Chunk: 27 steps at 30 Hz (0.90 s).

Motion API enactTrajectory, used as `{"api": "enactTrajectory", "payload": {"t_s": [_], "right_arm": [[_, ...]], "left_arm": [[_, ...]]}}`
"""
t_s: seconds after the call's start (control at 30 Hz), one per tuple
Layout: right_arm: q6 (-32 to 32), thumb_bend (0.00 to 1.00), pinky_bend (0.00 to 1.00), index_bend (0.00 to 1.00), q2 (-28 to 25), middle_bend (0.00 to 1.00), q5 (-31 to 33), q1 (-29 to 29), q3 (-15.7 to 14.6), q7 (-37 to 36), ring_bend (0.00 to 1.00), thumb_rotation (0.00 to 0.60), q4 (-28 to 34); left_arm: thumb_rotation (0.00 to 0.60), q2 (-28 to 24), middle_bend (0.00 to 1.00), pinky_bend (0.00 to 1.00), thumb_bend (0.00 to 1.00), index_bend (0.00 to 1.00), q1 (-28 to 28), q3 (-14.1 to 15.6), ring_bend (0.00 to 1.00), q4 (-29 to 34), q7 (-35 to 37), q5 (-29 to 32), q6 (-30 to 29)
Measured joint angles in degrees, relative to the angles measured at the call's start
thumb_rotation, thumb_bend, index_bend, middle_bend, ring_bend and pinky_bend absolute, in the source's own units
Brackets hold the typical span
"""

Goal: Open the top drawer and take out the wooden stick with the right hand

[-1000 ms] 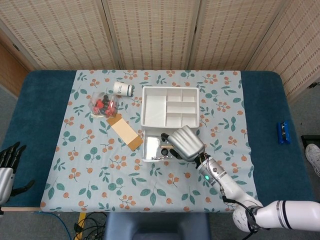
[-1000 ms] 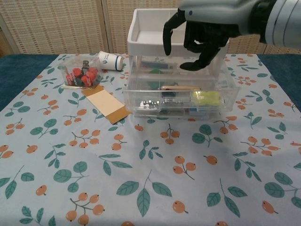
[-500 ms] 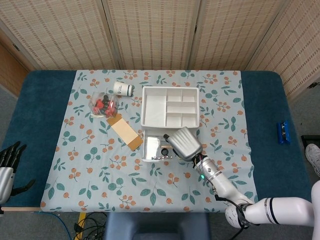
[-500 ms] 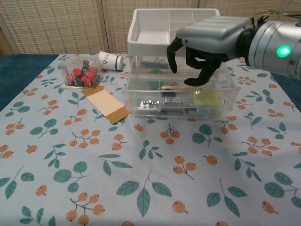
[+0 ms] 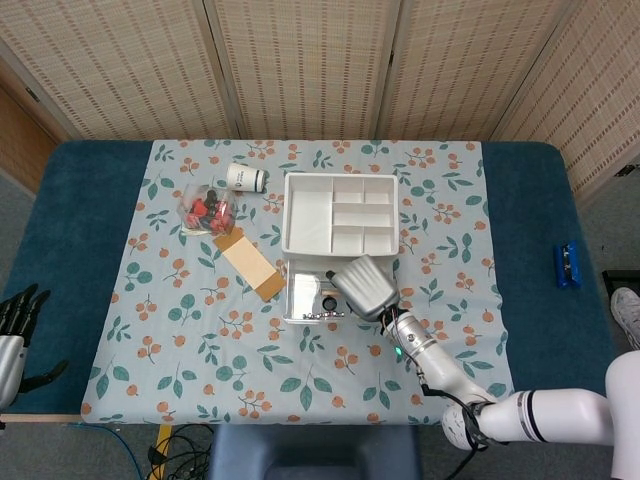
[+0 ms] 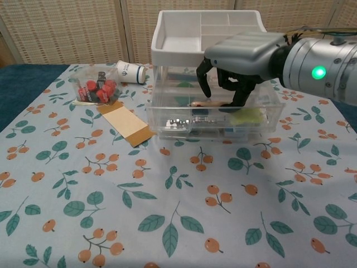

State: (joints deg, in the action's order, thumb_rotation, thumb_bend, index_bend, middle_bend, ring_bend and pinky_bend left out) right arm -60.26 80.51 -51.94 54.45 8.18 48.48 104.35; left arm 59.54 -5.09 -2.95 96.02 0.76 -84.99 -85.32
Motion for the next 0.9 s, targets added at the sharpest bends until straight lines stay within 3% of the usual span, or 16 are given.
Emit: {"api": "enactTrajectory", "payload": {"t_s": [0.9], "right_arm": [[0.5,0.37,1.00,0.51,1.3,0.93,5.3,3.4,-0.8,2.6,1.00,0.600,-2.2]], "left_arm": [[0.600,0.3,0.00,0.07,0.16,0.03,0.0,-0.2,0.00,-0.6,0.2,0.4,0.0]]}}
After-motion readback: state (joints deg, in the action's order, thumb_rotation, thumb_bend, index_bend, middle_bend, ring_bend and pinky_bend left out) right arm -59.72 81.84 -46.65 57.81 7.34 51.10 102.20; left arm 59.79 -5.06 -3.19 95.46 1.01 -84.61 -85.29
